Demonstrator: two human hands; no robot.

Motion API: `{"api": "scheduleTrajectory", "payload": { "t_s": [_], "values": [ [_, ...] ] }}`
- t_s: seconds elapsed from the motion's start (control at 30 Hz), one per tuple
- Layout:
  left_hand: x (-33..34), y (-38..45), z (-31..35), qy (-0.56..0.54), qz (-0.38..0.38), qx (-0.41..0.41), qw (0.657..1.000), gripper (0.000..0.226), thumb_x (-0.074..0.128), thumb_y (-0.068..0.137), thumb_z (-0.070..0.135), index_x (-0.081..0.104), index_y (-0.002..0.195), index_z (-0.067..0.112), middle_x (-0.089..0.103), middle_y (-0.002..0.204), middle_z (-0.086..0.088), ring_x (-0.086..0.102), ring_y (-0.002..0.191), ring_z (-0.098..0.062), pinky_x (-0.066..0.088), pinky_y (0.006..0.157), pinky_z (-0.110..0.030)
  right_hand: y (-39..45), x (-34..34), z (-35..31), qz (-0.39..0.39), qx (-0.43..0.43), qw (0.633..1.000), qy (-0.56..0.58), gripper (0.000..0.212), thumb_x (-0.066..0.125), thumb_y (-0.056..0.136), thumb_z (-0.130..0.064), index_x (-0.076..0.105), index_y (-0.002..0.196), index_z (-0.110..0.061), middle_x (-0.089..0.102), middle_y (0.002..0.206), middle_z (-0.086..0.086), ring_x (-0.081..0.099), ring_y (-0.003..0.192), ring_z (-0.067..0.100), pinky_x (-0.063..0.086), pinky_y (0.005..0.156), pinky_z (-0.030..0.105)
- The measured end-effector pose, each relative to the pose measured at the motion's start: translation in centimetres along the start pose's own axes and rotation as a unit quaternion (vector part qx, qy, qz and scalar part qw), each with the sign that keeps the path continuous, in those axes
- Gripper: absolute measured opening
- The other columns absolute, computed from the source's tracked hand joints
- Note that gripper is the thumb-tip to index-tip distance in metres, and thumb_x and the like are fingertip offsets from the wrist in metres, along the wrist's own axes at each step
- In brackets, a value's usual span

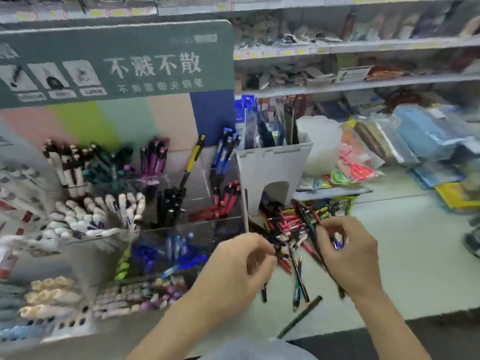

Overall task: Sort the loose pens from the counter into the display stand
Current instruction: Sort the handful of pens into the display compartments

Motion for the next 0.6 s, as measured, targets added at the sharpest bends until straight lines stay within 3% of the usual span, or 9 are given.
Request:
{"api": "scheduleTrajectory", "payload": {
  "t_s": [0.1,0.2,0.3,0.43,0.6],
  "values": [
    [6.4,1.0,-1.0,0.025,-0.086,-0.024,0.996,0.006,0.067,0.092,0.025,0.066,0.098,0.025,0.061,0.079,0.015,0.058,0.07,-0.006,0.045,0.064,-0.013,-1.2,-0.1,11.6,-0.074,0.168,0.979,-0.086,0.024,0.084,0.08,-0.023,0.07,0.099,-0.02,0.066,0.098,0.0,0.062,0.097,0.022,0.039,0.083,0.022],
    [11.3,1.1,-4.3,0.057,-0.133,-0.084,0.986,0.016,0.066,0.092,0.033,0.062,0.105,0.025,0.06,0.087,0.012,0.056,0.074,-0.006,0.049,0.071,-0.02,-4.6,1.8,19.0,-0.223,0.302,0.918,-0.129,0.08,0.088,0.071,-0.049,0.052,0.138,-0.024,0.049,0.131,0.008,0.051,0.123,0.029,0.046,0.102,0.042],
    [16.5,0.7,-7.6,0.104,-0.19,-0.135,0.967,0.026,0.069,0.088,0.041,0.06,0.105,0.024,0.06,0.091,0.009,0.054,0.075,-0.007,0.05,0.073,-0.027,-7.9,3.4,22.1,-0.314,0.334,0.879,-0.134,0.114,0.094,0.062,-0.05,0.029,0.153,-0.029,0.032,0.142,0.01,0.041,0.133,0.031,0.039,0.11,0.043],
    [21.3,0.3,-11.3,0.151,-0.244,-0.209,0.935,0.034,0.076,0.077,0.049,0.059,0.091,0.023,0.063,0.081,0.007,0.059,0.075,-0.013,0.045,0.062,-0.027,-8.8,4.5,23.0,-0.281,0.321,0.899,-0.098,0.108,0.094,0.064,-0.046,0.033,0.151,-0.023,0.032,0.138,0.007,0.052,0.122,0.026,0.042,0.102,0.032],
    [25.0,0.4,-13.2,0.241,-0.296,-0.215,0.899,0.037,0.079,0.067,0.047,0.055,0.079,0.022,0.064,0.082,0.003,0.059,0.078,-0.021,0.053,0.07,-0.037,-7.3,5.5,23.4,-0.247,0.283,0.922,-0.097,0.092,0.087,0.074,-0.044,0.038,0.146,-0.017,0.038,0.133,0.004,0.056,0.111,0.023,0.046,0.093,0.031]
  ]
}}
Point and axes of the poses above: each hand's wrist, its own y-axis towards the middle knuckle, its own x-axis out of the palm, z = x × y, the point moved 10 cm from there along y, towards the middle knuckle
